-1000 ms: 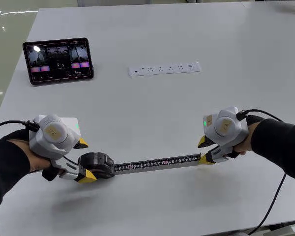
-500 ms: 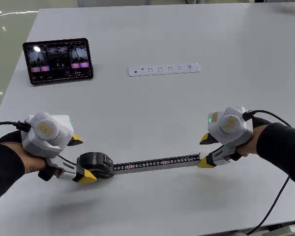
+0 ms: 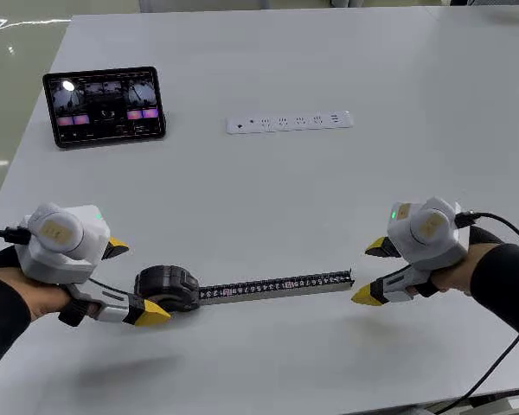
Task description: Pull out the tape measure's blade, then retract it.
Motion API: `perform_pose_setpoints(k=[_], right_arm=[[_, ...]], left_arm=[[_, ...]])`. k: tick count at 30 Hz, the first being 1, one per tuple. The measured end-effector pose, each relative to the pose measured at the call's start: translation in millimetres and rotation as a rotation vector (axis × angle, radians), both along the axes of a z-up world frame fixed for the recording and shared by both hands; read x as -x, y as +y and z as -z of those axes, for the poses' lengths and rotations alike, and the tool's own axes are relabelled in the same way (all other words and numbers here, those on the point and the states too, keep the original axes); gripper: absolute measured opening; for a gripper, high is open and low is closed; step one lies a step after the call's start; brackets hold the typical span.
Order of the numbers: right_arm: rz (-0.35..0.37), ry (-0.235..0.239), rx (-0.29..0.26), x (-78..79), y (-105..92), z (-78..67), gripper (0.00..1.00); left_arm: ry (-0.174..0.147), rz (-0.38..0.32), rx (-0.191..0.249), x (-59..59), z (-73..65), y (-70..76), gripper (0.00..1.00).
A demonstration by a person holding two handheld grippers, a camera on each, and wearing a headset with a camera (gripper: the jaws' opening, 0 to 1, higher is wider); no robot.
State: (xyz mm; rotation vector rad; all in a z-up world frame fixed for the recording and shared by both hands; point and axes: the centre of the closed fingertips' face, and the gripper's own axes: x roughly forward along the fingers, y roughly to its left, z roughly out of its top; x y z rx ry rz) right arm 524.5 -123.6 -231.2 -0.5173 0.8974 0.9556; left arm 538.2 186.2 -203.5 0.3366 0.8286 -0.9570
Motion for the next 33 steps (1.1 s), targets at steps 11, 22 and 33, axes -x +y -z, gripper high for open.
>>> perform_pose_setpoints(k=[11, 22, 33], right_arm=[[0.115, -0.047, -0.065, 7.7, -13.6, -9.6, 0.60], [0.184, -0.096, -0.085, 23.0, -26.4, -11.1, 0.75], [0.249, -0.116, -0.086, 37.4, -53.0, -7.7, 0.90]], left_arm=[[-0.008, -0.084, 0.032, 6.7, -0.4, 8.8, 0.90], [-0.021, -0.199, 0.074, 14.7, 1.6, 26.2, 0.97], [-0.044, -0.240, 0.042, 28.6, 10.7, 41.2, 0.99]])
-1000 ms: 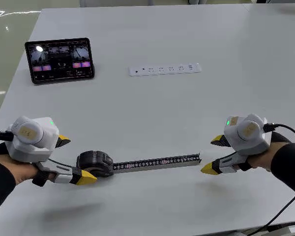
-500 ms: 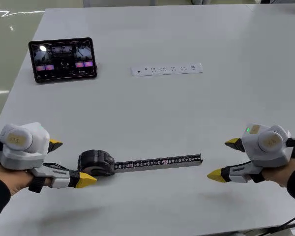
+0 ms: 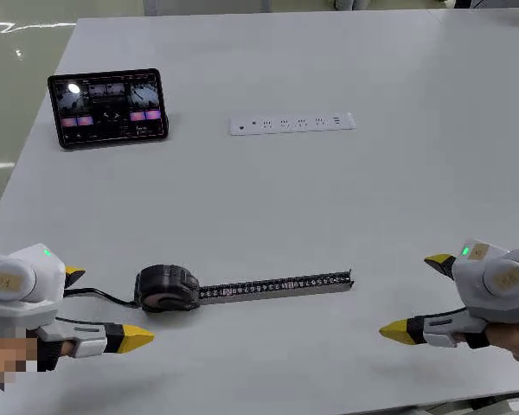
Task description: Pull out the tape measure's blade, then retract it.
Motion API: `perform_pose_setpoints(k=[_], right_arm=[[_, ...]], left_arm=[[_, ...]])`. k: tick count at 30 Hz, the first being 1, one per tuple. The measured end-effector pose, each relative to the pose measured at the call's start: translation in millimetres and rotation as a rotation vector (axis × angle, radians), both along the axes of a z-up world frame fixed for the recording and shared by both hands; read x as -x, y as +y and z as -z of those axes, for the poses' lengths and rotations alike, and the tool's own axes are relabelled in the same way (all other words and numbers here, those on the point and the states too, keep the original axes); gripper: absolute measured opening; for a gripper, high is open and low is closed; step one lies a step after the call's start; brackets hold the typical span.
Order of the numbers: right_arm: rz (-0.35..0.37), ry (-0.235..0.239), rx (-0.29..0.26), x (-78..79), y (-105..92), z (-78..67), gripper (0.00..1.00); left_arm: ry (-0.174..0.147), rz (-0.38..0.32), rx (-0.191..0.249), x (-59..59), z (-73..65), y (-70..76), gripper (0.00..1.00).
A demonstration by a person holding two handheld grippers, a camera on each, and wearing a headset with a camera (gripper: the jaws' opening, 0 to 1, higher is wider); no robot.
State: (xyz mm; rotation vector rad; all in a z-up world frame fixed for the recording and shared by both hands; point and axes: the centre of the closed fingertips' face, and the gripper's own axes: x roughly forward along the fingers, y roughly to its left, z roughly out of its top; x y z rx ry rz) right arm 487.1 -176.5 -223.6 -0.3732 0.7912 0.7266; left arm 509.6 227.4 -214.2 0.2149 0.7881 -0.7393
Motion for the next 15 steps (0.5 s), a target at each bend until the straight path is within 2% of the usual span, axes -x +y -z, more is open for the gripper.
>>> perform_pose_setpoints(k=[3, 6, 9, 11, 13, 15], right_arm=[[0.010, -0.004, -0.011, 2.6, -5.2, -2.2, 0.93], [0.010, -0.003, -0.060, 7.5, -5.8, -5.5, 0.98], [0.000, -0.006, -0.056, 13.6, -7.8, -6.7, 0.99], [-0.008, -0.004, -0.059, 17.0, -10.2, -6.1, 0.99], [-0.016, -0.004, -0.058, 19.2, -12.5, -4.5, 0.99], [-0.025, -0.003, -0.043, 22.7, -15.9, -4.0, 0.99]], left_arm=[[-0.016, -0.011, -0.008, 2.0, -1.1, 4.7, 0.99], [-0.048, -0.013, -0.002, 4.1, -5.7, 8.4, 0.99], [-0.086, -0.005, -0.001, 5.2, -10.0, 11.8, 0.99], [-0.101, -0.009, 0.005, 6.9, -12.5, 14.9, 0.99], [-0.100, -0.013, 0.028, 9.3, -15.3, 16.2, 0.99], [-0.102, -0.022, 0.031, 12.0, -16.0, 20.5, 0.99]])
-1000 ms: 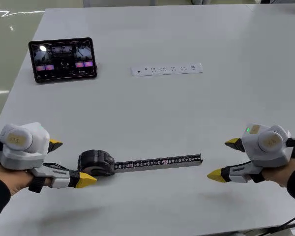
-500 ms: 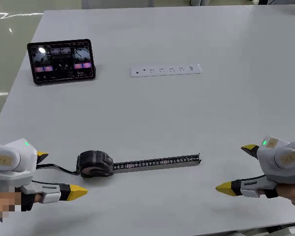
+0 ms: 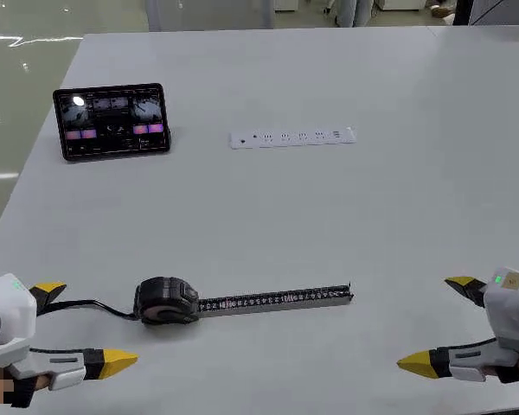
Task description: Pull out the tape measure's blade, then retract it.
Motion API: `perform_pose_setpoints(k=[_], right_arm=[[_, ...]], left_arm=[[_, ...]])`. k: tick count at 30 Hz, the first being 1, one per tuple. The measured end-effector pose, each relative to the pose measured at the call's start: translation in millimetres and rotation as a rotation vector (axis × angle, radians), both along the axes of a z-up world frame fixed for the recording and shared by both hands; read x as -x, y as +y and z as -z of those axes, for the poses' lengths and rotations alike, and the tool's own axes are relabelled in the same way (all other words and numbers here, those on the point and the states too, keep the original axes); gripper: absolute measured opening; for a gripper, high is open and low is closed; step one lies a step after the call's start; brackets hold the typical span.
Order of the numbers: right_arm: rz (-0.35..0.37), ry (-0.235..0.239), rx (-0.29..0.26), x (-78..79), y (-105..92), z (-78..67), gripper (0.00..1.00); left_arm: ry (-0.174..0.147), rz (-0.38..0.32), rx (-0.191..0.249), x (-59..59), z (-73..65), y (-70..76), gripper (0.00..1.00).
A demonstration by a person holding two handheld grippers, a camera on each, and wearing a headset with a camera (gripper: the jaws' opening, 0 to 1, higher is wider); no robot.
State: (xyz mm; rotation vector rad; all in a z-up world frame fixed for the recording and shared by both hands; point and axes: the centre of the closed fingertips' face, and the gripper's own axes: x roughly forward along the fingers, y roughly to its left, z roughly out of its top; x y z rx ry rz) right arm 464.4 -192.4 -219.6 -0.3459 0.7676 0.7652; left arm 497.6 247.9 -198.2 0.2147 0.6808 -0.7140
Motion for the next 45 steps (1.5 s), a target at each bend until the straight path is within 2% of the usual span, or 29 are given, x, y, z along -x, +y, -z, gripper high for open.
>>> perform_pose_setpoints(k=[1, 5, 8, 14, 24, 40, 45], right_arm=[[0.003, 0.002, 0.010, 1.3, -4.0, 1.0, 0.99], [0.013, 0.000, 0.000, 4.8, -11.5, -0.9, 0.99], [0.025, 0.001, 0.012, 6.7, -17.6, 0.1, 0.99], [0.020, 0.003, 0.021, 10.1, -19.8, 0.2, 0.99], [0.018, 0.010, 0.028, 13.9, -19.4, -2.8, 0.99], [0.021, 0.010, 0.026, 17.4, -16.9, -6.9, 0.99], [0.025, 0.006, 0.028, 19.3, -18.1, -8.2, 0.99]], left_arm=[[-0.008, 0.001, -0.002, 1.8, 0.1, 2.2, 0.99], [-0.007, 0.003, -0.003, 7.1, 2.5, 5.6, 0.99], [-0.008, 0.003, -0.005, 9.4, 4.0, 7.5, 0.99], [-0.001, 0.009, -0.018, 12.4, 6.1, 9.0, 0.99], [-0.016, 0.018, -0.035, 15.1, 4.6, 9.9, 0.99], [-0.022, 0.015, -0.017, 13.7, 0.3, 4.9, 0.99], [-0.025, 0.000, 0.002, 11.7, -2.5, 4.9, 0.99]])
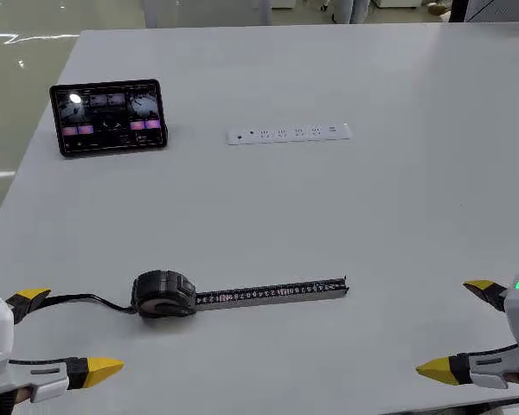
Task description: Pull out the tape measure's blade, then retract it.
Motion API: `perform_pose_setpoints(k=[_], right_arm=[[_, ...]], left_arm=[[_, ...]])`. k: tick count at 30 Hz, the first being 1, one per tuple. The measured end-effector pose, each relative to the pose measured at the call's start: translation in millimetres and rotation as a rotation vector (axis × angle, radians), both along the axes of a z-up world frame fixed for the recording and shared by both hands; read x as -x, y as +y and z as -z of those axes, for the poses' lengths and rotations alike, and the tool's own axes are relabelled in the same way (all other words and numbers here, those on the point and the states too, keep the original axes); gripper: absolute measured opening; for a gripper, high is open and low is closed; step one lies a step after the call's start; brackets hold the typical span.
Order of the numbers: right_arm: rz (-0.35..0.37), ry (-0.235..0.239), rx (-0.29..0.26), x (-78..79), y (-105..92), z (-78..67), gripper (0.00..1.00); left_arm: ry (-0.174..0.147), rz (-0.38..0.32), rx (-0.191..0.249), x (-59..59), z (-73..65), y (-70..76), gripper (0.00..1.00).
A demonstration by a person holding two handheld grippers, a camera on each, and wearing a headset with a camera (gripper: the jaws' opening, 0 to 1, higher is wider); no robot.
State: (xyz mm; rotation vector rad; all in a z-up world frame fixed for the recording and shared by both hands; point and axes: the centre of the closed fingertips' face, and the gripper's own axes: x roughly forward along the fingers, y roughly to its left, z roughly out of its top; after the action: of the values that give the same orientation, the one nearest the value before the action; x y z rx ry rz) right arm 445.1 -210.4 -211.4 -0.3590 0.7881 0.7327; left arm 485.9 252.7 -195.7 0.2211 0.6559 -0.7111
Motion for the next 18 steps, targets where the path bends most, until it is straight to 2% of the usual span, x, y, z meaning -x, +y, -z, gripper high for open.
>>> perform_pose_setpoints(k=[5, 8, 15, 18], right_arm=[[0.004, 0.002, 0.000, 1.4, 0.6, -0.7, 0.99], [-0.003, 0.008, -0.001, 1.7, 2.4, 0.0, 0.99], [-0.006, 0.012, 0.001, -5.7, 1.7, 1.2, 0.99], [-0.021, 0.010, 0.016, -9.4, 0.9, -0.7, 0.99]], left_arm=[[0.001, -0.004, -0.004, -1.0, -1.0, 2.4, 0.99], [-0.002, 0.021, -0.041, 0.3, 2.2, 4.3, 0.99], [0.016, 0.001, -0.026, -1.5, 3.9, 1.3, 0.99], [0.034, -0.016, -0.018, -4.0, 5.4, -1.4, 0.99]])
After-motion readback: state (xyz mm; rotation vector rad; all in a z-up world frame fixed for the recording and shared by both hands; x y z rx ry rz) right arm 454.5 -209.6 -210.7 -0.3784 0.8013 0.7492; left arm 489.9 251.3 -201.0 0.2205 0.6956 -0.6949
